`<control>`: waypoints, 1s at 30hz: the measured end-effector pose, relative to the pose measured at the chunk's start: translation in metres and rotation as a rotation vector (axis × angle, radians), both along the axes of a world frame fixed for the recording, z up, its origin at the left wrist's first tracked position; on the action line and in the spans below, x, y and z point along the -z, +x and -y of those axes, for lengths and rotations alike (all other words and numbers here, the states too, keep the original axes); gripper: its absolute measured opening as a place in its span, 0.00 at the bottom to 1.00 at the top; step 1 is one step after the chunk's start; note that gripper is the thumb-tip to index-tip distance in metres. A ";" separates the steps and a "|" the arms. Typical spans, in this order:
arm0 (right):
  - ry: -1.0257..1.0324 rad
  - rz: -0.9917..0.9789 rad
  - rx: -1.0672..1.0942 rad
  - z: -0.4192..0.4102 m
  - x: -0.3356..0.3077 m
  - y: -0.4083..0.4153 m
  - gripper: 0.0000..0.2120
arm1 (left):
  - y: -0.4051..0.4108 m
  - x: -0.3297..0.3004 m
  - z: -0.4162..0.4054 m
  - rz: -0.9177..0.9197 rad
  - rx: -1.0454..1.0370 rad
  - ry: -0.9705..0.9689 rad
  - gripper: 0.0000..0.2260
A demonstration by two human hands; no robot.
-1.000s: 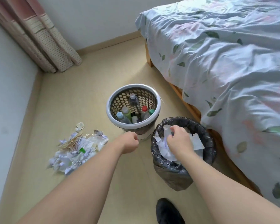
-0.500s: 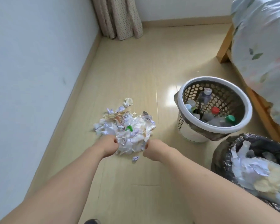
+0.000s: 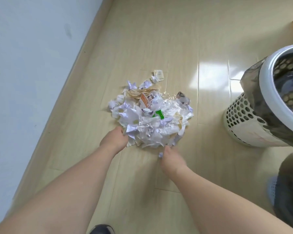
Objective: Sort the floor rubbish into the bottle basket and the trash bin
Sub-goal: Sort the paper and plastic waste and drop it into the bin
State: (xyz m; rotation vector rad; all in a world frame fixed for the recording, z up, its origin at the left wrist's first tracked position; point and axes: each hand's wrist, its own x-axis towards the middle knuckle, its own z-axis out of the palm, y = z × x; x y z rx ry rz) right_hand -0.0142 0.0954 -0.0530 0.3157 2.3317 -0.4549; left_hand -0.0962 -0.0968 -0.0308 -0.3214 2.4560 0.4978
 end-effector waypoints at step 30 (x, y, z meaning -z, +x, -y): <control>-0.029 -0.242 0.260 -0.161 -0.207 0.060 0.11 | 0.020 -0.192 -0.167 -0.188 0.099 0.402 0.02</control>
